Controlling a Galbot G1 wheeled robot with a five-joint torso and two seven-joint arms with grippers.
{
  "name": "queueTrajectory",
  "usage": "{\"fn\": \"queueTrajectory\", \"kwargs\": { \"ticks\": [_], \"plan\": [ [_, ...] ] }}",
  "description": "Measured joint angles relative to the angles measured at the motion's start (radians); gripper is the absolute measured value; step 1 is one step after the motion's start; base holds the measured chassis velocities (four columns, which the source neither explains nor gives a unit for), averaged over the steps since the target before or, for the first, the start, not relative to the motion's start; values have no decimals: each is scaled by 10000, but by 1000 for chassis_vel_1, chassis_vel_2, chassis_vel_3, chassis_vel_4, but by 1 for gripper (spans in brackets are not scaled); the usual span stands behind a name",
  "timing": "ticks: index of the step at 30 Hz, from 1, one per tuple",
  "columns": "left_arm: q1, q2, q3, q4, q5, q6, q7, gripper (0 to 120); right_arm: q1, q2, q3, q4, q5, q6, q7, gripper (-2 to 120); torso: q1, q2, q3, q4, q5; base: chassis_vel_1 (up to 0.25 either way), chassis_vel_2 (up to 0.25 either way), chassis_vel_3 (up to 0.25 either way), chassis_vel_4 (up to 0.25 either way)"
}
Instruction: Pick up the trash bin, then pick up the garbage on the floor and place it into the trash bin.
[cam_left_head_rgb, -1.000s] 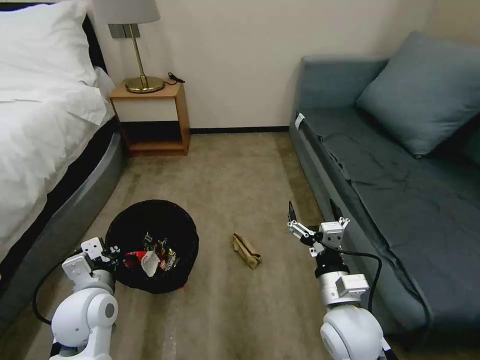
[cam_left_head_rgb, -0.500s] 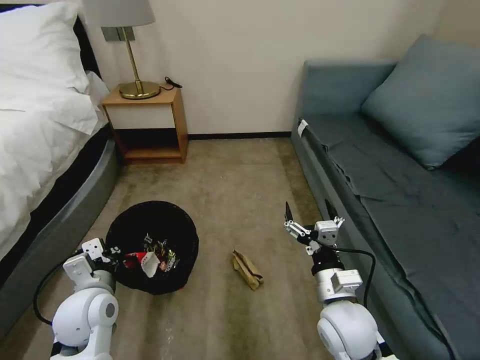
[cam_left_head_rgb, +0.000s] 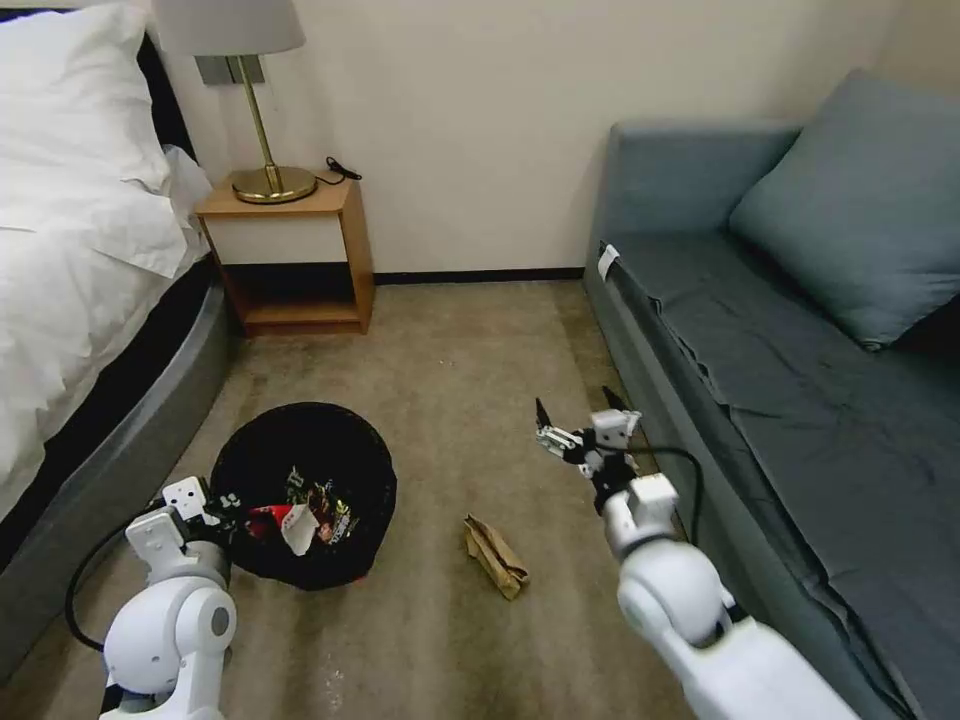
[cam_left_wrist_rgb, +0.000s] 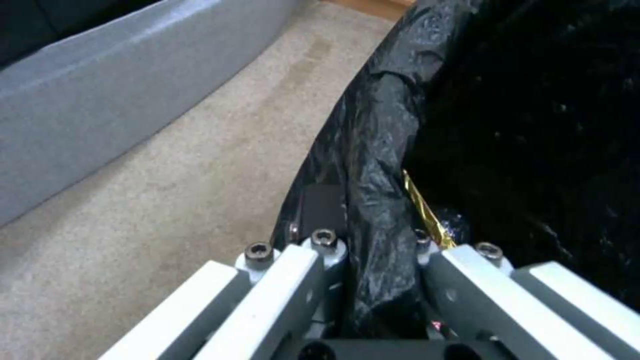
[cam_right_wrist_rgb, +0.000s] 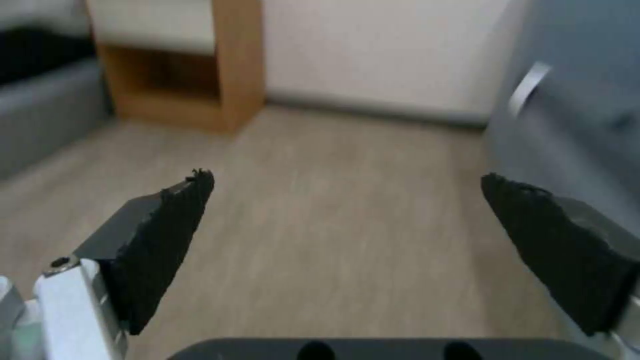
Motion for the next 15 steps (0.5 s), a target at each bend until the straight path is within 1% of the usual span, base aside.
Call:
{"fn": "queueTrajectory", "kwargs": {
  "ticks": [1,2,3,4,5,8,9,12,15],
  "plan": [
    [4,-22,-1,23,34,0,0,2,439,-105,-471,-222,571,-390,153,100,1,0,0,-2,3,0,0,0,0],
    [6,-40,-2,37,60,0,0,2,722,-150,-736,-376,863,-633,243,100,0,0,0,-2,2,0,0,0,0],
    [7,-80,0,55,109,0,-3,2,1204,-176,-1219,-708,1377,-1097,408,100,0,0,0,-1,-1,0,0,0,0],
    [7,-80,0,55,109,0,-3,2,1204,-176,-1219,-708,1377,-1097,408,100,0,0,0,-1,-1,0,0,0,0],
    [8,-108,12,57,132,0,-3,2,1536,-173,-1566,-996,1664,-1287,498,100,0,0,0,0,-1,0,0,0,0],
    [17,-176,29,60,219,0,-3,2,2565,-35,-2627,-2181,2510,-1936,625,100,0,0,0,-1,0,0,0,0,0],
    [17,-176,29,60,219,0,-3,2,2565,-35,-2627,-2181,2510,-1936,625,100,0,0,0,-1,0,0,0,0,0],
    [37,-194,18,60,249,0,-3,2,3112,63,-3418,-3128,3150,-2477,629,100,1,0,0,-1,2,0,0,0,0],
    [55,-198,2,60,257,0,-3,2,3338,98,-3861,-3580,3215,-2630,559,100,0,0,0,0,0,0,0,0,0]
  ]
}}
